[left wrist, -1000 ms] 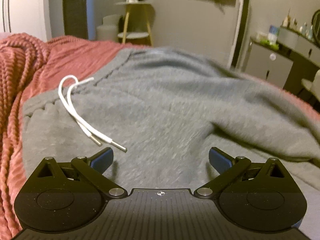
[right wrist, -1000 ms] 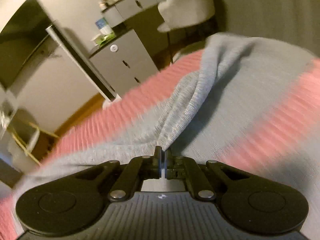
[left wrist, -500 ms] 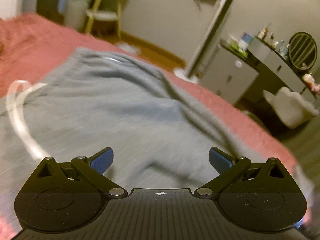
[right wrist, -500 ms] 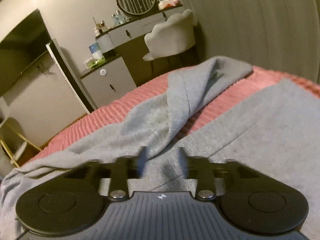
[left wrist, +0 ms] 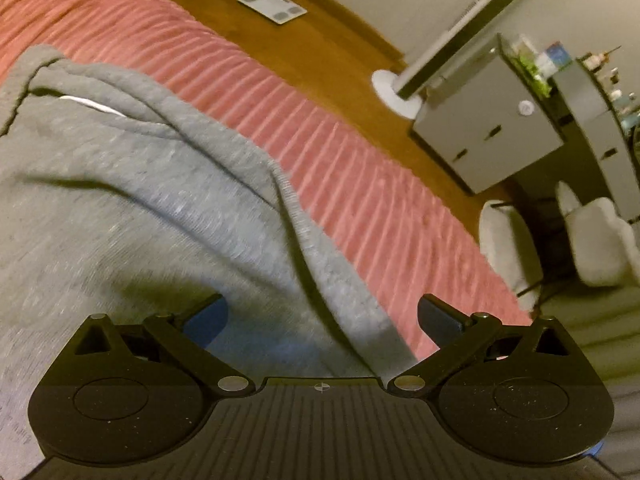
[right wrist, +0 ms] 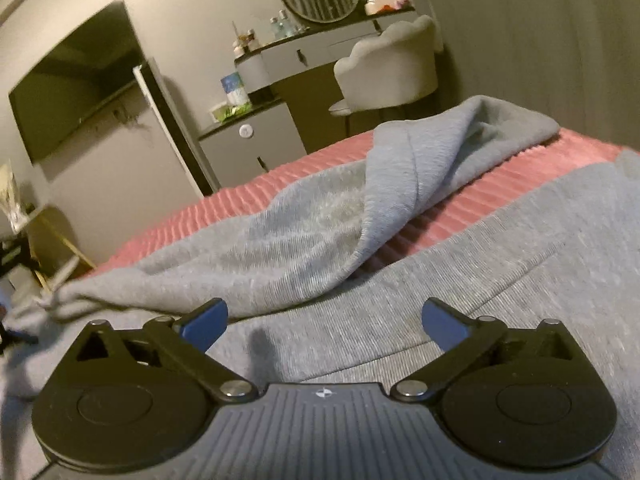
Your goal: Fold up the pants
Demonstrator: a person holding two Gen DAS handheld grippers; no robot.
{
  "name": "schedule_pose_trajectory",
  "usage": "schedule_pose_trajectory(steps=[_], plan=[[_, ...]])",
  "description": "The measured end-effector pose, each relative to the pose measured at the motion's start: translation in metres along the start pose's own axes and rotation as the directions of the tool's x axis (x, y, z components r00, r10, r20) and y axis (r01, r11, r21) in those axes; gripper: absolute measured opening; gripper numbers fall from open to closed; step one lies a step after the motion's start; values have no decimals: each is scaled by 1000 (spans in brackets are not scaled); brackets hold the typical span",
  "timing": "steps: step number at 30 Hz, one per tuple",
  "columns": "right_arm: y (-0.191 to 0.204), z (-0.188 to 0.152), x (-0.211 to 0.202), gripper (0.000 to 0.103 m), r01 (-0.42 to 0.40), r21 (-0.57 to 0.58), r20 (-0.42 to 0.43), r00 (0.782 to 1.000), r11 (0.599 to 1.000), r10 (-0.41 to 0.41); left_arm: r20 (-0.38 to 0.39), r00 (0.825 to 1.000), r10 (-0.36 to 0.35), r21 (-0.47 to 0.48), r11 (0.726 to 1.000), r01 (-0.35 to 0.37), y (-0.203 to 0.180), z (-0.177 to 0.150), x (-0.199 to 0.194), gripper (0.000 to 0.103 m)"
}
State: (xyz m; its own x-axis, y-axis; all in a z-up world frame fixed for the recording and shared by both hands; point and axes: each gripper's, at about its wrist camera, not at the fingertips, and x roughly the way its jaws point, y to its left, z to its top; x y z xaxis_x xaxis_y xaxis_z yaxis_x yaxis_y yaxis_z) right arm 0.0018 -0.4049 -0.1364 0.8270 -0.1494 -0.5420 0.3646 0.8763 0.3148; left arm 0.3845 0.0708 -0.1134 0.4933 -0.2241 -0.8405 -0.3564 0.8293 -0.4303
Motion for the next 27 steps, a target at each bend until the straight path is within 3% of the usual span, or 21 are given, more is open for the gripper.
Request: schedule_pose_trajectory(steps=[4, 9, 12, 13, 14, 15, 17, 21, 25, 27], plan=[[4, -1, -2, 103, 11, -23, -10, 1000, 1000, -11, 9, 1000, -24, 21, 999, 24, -10, 4, 8, 103], [-1, 0, -2, 103, -6, 0, -10, 1000, 1000, 6, -28, 999, 28, 44, 999, -26, -20, 5, 19, 103], [5, -3, -3, 103, 11, -42, -3, 1000, 999, -11, -8, 1000, 21, 47, 999, -21, -20, 3, 16, 101], [5, -4, -3, 103, 13, -45, 0, 1000, 999, -13, 10, 1000, 17, 52, 998, -17, -19, 1, 13, 87], [4, -4, -4, 103, 12, -39, 3, 1000, 999, -12, 26, 1000, 0, 69, 998, -2, -17, -1, 11, 52], [3, -4, -5, 103, 7, -27, 5, 1000, 1000, -7, 1, 1000, -29, 79, 996, 29, -13, -1, 14, 36], [-3, -3, -7, 103, -12, 19, 17, 1000, 1000, 11, -56, 998, -40, 32, 999, 42, -1, 0, 21, 29], [-7, -2, -9, 103, -26, 59, 29, 999, 998, 25, -49, 993, -110, -74, 992, 107, 20, 1, 15, 11], [-2, -3, -8, 103, -8, 24, 31, 999, 1000, 8, 86, 978, -189, 13, 982, 189, 22, -22, -28, 8], [-2, -2, -8, 103, -8, 28, 36, 999, 1000, 7, 180, 950, -254, 42, 967, 251, 34, -49, -64, 8]])
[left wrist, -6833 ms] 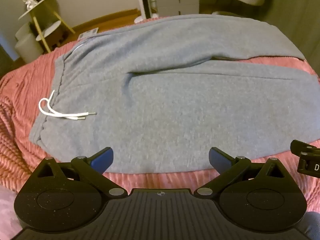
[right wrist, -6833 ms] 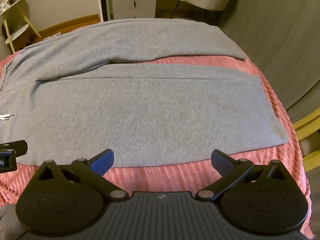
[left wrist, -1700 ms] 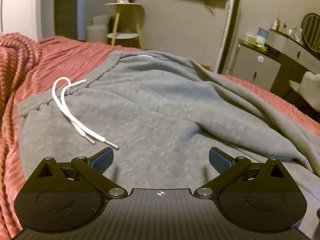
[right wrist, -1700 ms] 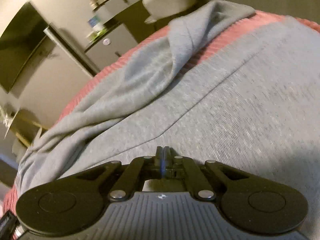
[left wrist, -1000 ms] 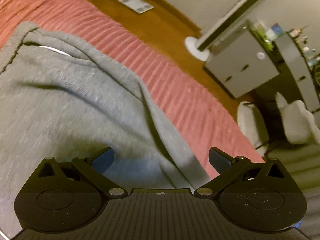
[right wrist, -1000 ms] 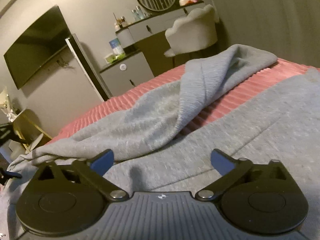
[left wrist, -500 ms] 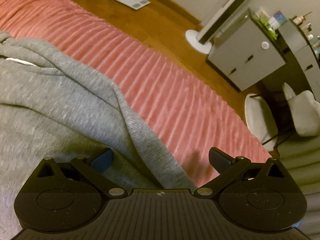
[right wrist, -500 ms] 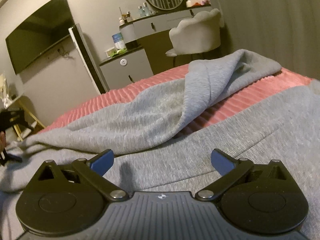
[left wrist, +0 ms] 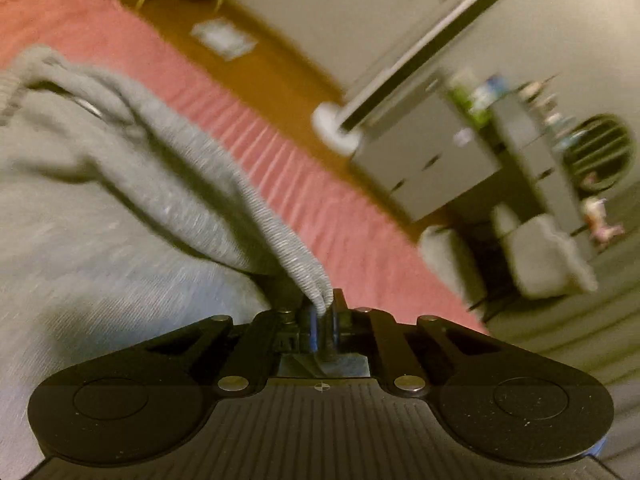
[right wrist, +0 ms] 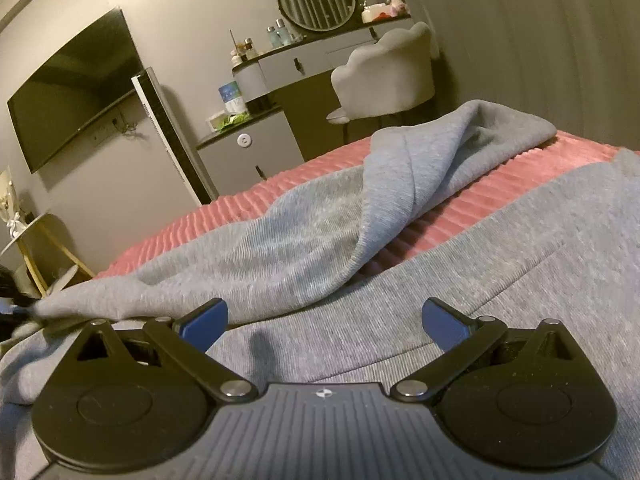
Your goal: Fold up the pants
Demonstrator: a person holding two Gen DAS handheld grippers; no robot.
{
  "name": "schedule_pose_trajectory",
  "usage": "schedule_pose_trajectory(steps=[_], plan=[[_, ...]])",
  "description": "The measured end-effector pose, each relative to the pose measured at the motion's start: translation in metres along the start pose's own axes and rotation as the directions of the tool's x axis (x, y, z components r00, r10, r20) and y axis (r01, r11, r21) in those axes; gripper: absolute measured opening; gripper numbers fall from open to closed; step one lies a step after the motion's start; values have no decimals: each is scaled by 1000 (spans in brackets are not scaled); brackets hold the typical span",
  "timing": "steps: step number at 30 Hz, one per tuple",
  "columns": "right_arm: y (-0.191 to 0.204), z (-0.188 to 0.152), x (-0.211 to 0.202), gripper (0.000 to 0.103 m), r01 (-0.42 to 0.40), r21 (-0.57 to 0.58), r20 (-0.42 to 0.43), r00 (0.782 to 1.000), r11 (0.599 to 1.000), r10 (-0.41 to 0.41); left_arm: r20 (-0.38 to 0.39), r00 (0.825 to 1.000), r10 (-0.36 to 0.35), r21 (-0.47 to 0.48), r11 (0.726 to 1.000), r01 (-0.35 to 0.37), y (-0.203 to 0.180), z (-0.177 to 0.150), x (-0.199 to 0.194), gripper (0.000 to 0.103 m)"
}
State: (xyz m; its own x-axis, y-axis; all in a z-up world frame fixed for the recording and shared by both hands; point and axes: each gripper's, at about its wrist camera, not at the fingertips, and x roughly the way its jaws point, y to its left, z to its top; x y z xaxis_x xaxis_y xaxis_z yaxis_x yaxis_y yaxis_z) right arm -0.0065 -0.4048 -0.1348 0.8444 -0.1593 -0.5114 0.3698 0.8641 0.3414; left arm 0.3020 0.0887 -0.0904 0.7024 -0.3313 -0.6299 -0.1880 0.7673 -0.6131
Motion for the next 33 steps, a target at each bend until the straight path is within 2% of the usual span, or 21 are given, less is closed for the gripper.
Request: schedule_pose_trajectory(steps=[2, 4, 7, 9, 13, 17, 18, 20, 22, 23, 24, 26, 27, 28, 30, 31, 32, 33], plan=[[-2, 2, -1, 102, -6, 15, 9, 1000, 1000, 5, 87, 995, -46, 28, 999, 44, 4, -24, -41, 8], [-6, 5, -4, 97, -2, 35, 16, 1000, 999, 2, 127, 992, -20, 78, 997, 10, 9, -51, -74, 8], [-17, 19, -14, 82, 26, 96, 14, 1000, 995, -28, 93, 996, 13, 157, 987, -28, 23, -82, -93, 9], [-22, 26, -21, 82, 71, 112, 33, 997, 991, -75, 63, 998, 2, 174, 985, -13, 31, -93, -99, 9], [-12, 47, -19, 82, 262, -18, 82, 962, 965, -260, 77, 995, -67, 97, 994, 60, 48, -99, -105, 9], [2, 90, 20, 82, 359, -194, 149, 931, 913, -334, 69, 994, -89, 105, 991, 81, 52, -98, -103, 9], [4, 102, 36, 81, 366, -227, 132, 930, 903, -343, 71, 993, -95, 108, 990, 87, 53, -97, -100, 9], [4, 117, 61, 67, 366, -241, 61, 930, 899, -363, 62, 993, -97, 99, 991, 91, 57, -95, -98, 10], [7, 123, 77, 65, 317, -256, -9, 944, 913, -330, 53, 993, -102, 84, 992, 97, 61, -95, -95, 10], [11, 123, 86, 65, 314, -288, -37, 940, 905, -338, 53, 993, -104, 83, 992, 99, 63, -96, -96, 10], [14, 121, 93, 66, 335, -333, -72, 923, 881, -378, 52, 993, -103, 84, 992, 99, 64, -96, -95, 10], [16, 115, 108, 73, 386, -407, -96, 883, 828, -459, 52, 994, -101, 93, 991, 96, 66, -97, -93, 10], [13, 113, 113, 73, 392, -413, -116, 873, 822, -474, 50, 994, -95, 98, 991, 90, 67, -98, -92, 10], [7, 110, 116, 73, 387, -397, -135, 872, 832, -470, 44, 995, -89, 98, 992, 84, 69, -100, -91, 10], [-4, 110, 112, 47, 354, -335, -152, 894, 873, -421, 35, 996, -80, 97, 992, 76, 72, -103, -90, 10], [-8, 110, 108, 21, 336, -307, -168, 901, 890, -399, 33, 997, -74, 101, 992, 71, 71, -103, -89, 10], [-9, 115, 103, 14, 331, -275, -182, 904, 903, -387, 37, 997, -73, 107, 992, 69, 71, -103, -90, 10], [-11, 121, 96, 13, 323, -236, -191, 909, 917, -369, 42, 996, -72, 112, 991, 67, 70, -104, -92, 10]])
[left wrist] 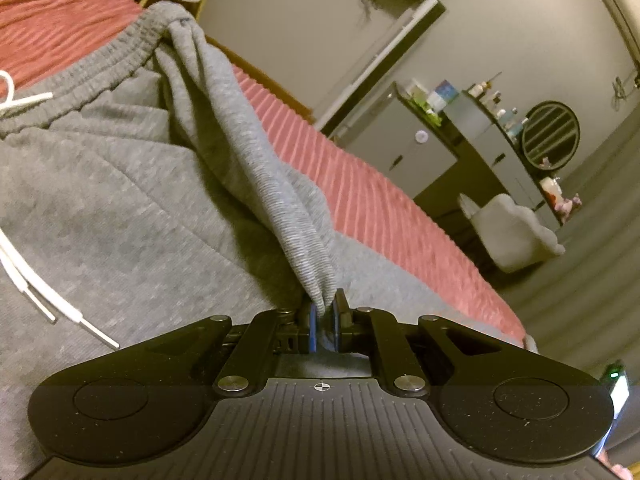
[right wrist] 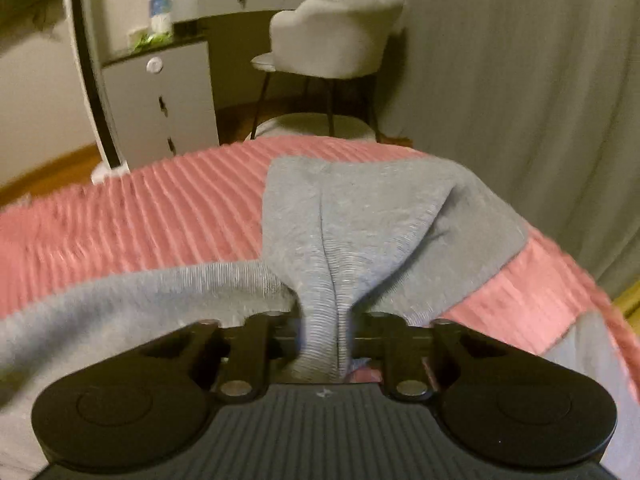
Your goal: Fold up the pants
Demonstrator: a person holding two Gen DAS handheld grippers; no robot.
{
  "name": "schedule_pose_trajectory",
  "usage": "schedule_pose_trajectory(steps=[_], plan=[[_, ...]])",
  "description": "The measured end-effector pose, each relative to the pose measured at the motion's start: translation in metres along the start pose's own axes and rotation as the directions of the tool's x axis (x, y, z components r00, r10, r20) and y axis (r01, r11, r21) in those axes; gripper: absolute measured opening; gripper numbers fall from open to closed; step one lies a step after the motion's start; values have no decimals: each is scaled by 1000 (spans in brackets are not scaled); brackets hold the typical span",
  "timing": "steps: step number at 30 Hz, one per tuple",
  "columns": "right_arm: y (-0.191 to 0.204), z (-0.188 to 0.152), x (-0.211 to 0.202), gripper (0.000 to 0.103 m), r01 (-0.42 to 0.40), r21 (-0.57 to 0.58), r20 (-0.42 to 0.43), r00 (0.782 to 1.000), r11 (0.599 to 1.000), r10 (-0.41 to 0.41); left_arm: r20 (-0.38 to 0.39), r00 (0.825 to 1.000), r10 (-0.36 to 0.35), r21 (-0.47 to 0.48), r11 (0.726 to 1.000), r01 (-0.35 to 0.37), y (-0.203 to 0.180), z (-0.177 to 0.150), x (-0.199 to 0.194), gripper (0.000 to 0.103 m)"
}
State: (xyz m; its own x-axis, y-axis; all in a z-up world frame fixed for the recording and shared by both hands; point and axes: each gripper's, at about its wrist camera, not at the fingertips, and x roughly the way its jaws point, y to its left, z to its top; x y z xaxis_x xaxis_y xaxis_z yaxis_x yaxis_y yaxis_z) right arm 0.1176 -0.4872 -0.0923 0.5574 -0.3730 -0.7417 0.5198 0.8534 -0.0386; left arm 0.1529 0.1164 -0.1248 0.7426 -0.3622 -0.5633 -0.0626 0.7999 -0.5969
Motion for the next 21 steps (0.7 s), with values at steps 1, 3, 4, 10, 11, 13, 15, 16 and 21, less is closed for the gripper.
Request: schedule_pose_trajectory(steps=[1, 3, 4, 10, 11, 13, 15, 16, 21], plan=[[-5, 2, -10, 13, -23, 28, 10, 1000, 999, 22, 4, 1000, 3, 4, 1000, -3, -2, 0, -2, 10], [-18, 7, -33, 12, -63, 79, 56, 997, 995, 58, 26, 1000, 5, 14, 1000, -5, -7, 1, -12, 9], [-30, 9, -52, 12, -94, 111, 93, 992, 989, 84, 49, 999, 3, 27, 1000, -4, -11, 3, -20, 9], [-127, -27, -144, 11, -253, 277, 228, 954, 927, 192, 133, 991, -11, 152, 988, -9, -16, -14, -92, 3], [-140, -44, -154, 11, -252, 276, 219, 956, 928, 194, 105, 994, -5, 155, 988, -12, -11, -22, -101, 3], [-158, -80, -163, 11, -233, 268, 199, 963, 935, 183, 34, 999, 27, 178, 983, -33, -1, -42, -112, 3], [-174, -114, -153, 11, -196, 321, 136, 978, 927, 160, 0, 998, 67, 195, 979, -66, 7, -54, -118, 3], [-181, -128, -142, 12, -176, 374, 95, 984, 911, 151, -6, 996, 86, 181, 980, -83, 10, -55, -120, 6], [-182, -166, -125, 14, -64, 607, 44, 998, 792, 47, 82, 991, 104, 106, 988, -113, 9, -25, -123, 66]])
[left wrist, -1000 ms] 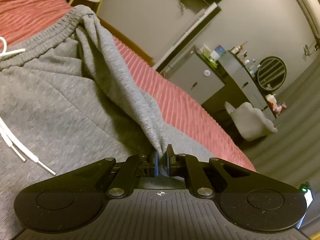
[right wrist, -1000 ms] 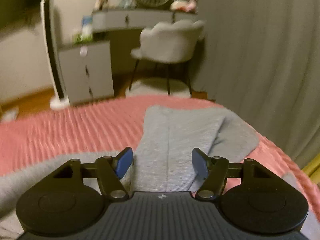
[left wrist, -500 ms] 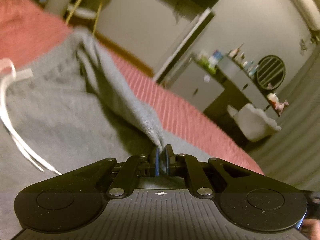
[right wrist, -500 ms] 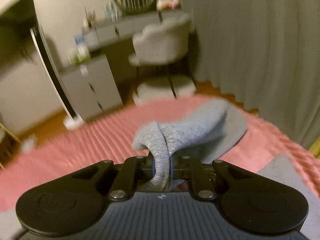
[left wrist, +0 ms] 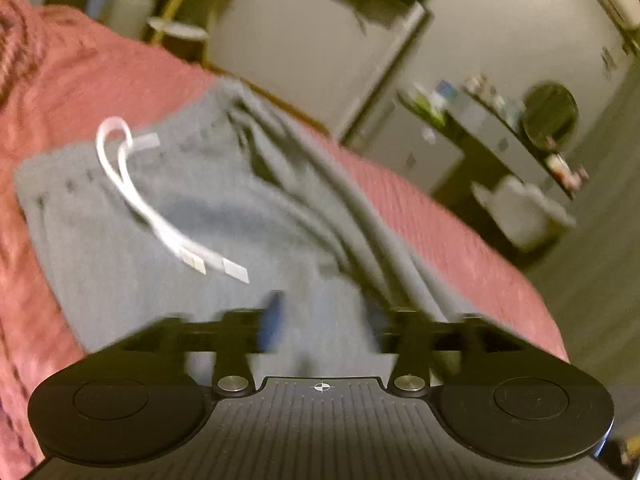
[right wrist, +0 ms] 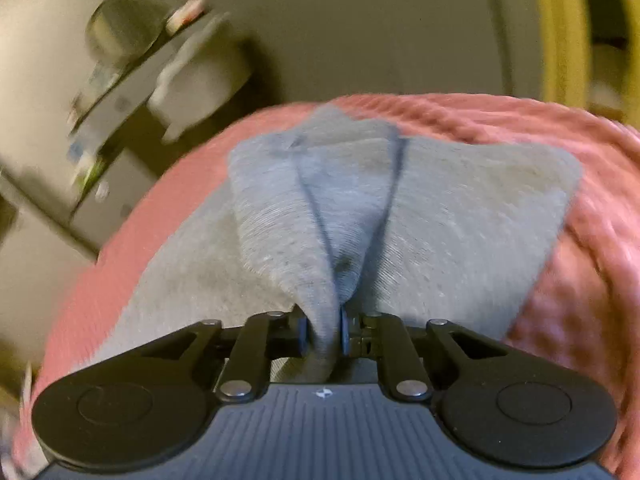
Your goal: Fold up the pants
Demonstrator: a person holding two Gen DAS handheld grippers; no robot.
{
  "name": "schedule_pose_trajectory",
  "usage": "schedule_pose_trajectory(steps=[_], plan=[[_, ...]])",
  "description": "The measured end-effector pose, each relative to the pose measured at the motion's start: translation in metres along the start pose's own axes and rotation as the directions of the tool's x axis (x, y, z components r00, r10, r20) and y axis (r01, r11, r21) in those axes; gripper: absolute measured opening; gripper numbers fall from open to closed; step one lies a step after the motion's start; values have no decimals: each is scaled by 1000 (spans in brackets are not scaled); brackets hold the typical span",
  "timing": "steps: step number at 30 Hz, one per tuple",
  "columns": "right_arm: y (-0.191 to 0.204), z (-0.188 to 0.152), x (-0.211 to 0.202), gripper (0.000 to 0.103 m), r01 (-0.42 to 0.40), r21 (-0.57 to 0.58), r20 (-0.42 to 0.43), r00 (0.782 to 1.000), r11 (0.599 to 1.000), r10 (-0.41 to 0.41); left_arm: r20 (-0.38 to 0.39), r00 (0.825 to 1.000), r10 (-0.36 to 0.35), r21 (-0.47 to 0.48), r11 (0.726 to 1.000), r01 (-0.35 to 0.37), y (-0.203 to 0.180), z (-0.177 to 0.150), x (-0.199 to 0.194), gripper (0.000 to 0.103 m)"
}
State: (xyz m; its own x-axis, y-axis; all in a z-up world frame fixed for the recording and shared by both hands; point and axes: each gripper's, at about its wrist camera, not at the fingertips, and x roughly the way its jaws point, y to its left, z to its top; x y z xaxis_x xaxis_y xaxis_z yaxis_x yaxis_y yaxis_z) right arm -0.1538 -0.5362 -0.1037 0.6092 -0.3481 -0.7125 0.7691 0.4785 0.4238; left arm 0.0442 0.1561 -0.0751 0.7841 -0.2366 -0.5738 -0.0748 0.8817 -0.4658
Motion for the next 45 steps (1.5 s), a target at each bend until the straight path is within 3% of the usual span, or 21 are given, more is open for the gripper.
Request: schedule_pose_trajectory(steps=[2, 5, 8, 12, 15, 17, 18, 20, 25, 28, 31, 33, 35, 38, 43, 45], plan=[[8, -7, 0, 16, 51, 57, 28, 998, 997, -52, 48, 999, 26, 15, 1000, -27, -10, 20, 12, 83], [20, -14, -1, 20, 125, 112, 70, 989, 986, -133, 39, 997, 74, 68, 995, -76, -27, 54, 45, 84], [33, -29, 7, 23, 150, -25, 146, 979, 988, -144, 2, 997, 78, 108, 991, -78, -38, 90, 85, 84], [35, -35, 7, 27, 167, -125, 202, 969, 978, -139, -73, 978, 195, 105, 977, -187, -34, 116, 144, 83], [34, -32, 9, 33, 152, -142, 215, 969, 978, -119, -168, 957, 236, 56, 972, -230, -19, 125, 185, 63], [38, -36, 9, 34, 166, -171, 237, 964, 971, -123, -230, 945, 231, 30, 973, -230, -9, 125, 204, 32], [42, -37, 12, 35, 181, -187, 249, 959, 966, -132, -240, 938, 252, 38, 968, -250, -5, 123, 210, 25], [48, -41, 14, 36, 203, -221, 264, 954, 954, -142, -220, 945, 244, 23, 969, -245, 0, 122, 204, 13], [37, -31, 13, 35, 138, -192, 238, 967, 972, -90, -90, 987, 133, -64, 988, -139, 15, 121, 134, 10], [26, -23, 10, 24, 89, -162, 211, 976, 983, -54, 17, 999, 39, -116, 993, -37, 32, 105, 63, 10], [6, -11, 2, 9, -15, -29, 149, 989, 999, 19, 73, 997, -30, -179, 983, 43, 60, 71, 3, 10], [-11, -5, -5, 7, -84, 81, 121, 990, 993, 73, 49, 999, 7, -176, 984, 2, 78, 43, -13, 11], [-25, -1, -14, 7, -120, 149, 106, 989, 981, 105, -25, 996, 88, -178, 980, -91, 97, 15, -10, 11], [-34, -1, -33, 6, -93, 94, 124, 989, 991, 81, -113, 982, 151, -215, 961, -172, 115, -14, 3, 11], [-46, -4, -43, 7, -61, 55, 95, 994, 997, 55, -83, 975, 206, -136, 967, -216, 100, -16, 7, 14], [-43, -3, -38, 7, -58, 36, 69, 996, 998, 55, -94, 975, 203, -124, 969, -213, 97, -12, 10, 21]])
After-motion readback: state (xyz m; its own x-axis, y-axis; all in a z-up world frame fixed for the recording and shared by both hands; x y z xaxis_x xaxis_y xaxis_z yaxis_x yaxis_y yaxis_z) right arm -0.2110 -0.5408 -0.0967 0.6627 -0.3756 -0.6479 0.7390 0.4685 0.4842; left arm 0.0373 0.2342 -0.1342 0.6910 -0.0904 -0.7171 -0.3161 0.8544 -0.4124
